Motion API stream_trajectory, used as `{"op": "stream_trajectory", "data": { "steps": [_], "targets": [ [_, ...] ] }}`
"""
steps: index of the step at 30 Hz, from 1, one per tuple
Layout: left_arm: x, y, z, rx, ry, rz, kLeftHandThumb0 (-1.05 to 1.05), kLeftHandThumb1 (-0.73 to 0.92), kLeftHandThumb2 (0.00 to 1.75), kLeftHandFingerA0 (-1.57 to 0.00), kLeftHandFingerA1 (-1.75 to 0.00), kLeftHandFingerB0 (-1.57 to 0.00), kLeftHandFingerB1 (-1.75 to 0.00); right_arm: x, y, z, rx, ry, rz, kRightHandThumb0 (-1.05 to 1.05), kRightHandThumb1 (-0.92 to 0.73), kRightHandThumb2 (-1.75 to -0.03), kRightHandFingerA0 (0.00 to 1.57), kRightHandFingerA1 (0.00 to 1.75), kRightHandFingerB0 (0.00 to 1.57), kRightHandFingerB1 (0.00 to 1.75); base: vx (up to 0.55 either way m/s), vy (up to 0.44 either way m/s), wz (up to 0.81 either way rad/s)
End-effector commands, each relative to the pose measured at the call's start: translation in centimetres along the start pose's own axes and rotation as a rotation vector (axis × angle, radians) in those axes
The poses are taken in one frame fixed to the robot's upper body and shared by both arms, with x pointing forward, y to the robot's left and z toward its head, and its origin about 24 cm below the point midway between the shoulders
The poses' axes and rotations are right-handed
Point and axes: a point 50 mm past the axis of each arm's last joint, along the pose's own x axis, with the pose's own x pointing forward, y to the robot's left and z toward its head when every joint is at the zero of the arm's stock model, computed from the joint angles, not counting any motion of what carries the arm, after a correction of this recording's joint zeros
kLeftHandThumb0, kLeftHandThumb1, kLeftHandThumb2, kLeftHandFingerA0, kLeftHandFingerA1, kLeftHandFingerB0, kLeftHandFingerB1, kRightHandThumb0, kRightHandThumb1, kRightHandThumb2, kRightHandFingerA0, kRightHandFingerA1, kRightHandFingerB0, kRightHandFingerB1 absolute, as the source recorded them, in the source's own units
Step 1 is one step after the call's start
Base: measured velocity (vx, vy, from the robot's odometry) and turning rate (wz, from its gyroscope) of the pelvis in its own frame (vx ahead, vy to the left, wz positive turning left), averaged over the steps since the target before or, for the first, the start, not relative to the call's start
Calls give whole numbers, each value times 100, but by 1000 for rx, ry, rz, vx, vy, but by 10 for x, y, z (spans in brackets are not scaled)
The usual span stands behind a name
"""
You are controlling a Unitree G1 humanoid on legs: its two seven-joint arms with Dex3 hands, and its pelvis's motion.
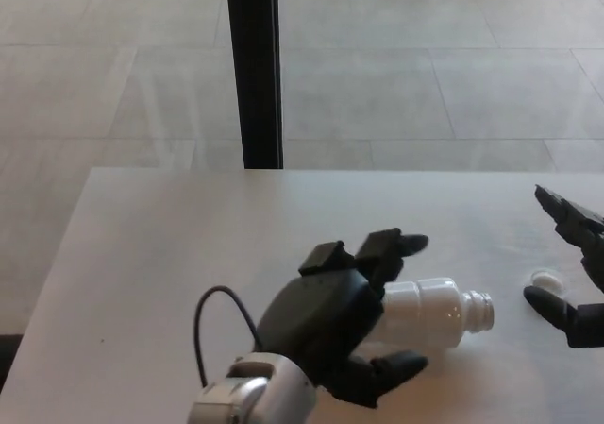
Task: The robot uses its left hand to to lift the bottle kept on the middle of the desk and tilts it towards its right hand. It then uses its right hand to rotate its cap to open it and places the bottle and cap back on the desk
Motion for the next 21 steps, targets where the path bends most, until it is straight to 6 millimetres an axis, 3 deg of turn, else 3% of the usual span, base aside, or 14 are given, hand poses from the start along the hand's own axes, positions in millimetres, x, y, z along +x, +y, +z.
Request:
{"op": "stream_trajectory", "data": {
  "steps": [1,3,4,5,6,8,11,12,15,18,20,21],
  "targets": [
    [-42,78,-47,-535,-68,68,-103,92,128,0,-24,0,-13,-25,-53,-34,68,91,-199,-98,-71,-114,0,22,0,5,0,0,0],
    [-60,99,-64,-652,-18,199,-105,90,126,0,-18,0,-7,-35,-66,-46,77,123,-257,-97,-71,-114,0,23,0,5,0,0,0],
    [-68,107,-73,-617,-1,216,-100,92,127,0,-22,0,-11,-40,-73,-52,94,145,-277,-104,-75,-115,0,17,0,1,0,0,0],
    [-81,119,-85,-629,27,293,-81,92,75,0,0,0,-5,-48,-83,-60,122,170,-311,-104,-75,-114,0,18,0,4,0,0,0],
    [-102,134,-102,-674,62,395,-105,92,123,0,-15,0,-4,-60,-97,-72,158,207,-366,-105,-75,-115,0,17,0,9,0,0,0],
    [-121,144,-118,-748,73,455,-105,88,115,0,-9,0,0,-74,-109,-83,168,256,-420,-102,-77,-115,0,19,0,6,0,0,0],
    [-167,164,-157,-927,86,744,-102,83,110,0,-10,0,0,-109,-131,-107,226,377,-590,-104,-75,-114,0,13,1,5,0,0,0],
    [-178,166,-163,-930,112,819,-100,83,110,0,-10,0,0,-116,-135,-113,213,421,-607,-105,-79,-117,0,13,0,3,0,0,0],
    [-240,163,-205,-994,230,1094,-104,86,111,0,-13,0,0,-159,-144,-141,304,599,-767,-104,-81,-118,0,13,0,4,0,0,0],
    [-272,153,-228,-1053,286,1249,-105,85,114,0,-20,0,-3,-182,-142,-153,410,670,-880,-103,-83,-116,0,6,3,4,0,0,0],
    [-308,135,-250,-1108,411,1399,-105,89,118,0,-23,0,-3,-206,-138,-170,480,782,-967,-105,-87,-118,0,4,0,5,0,0,0],
    [-313,131,-252,-1115,429,1412,-105,89,118,0,-23,0,-3,-210,-138,-172,480,800,-971,-105,-87,-118,0,4,0,5,0,0,0]
  ]
}}
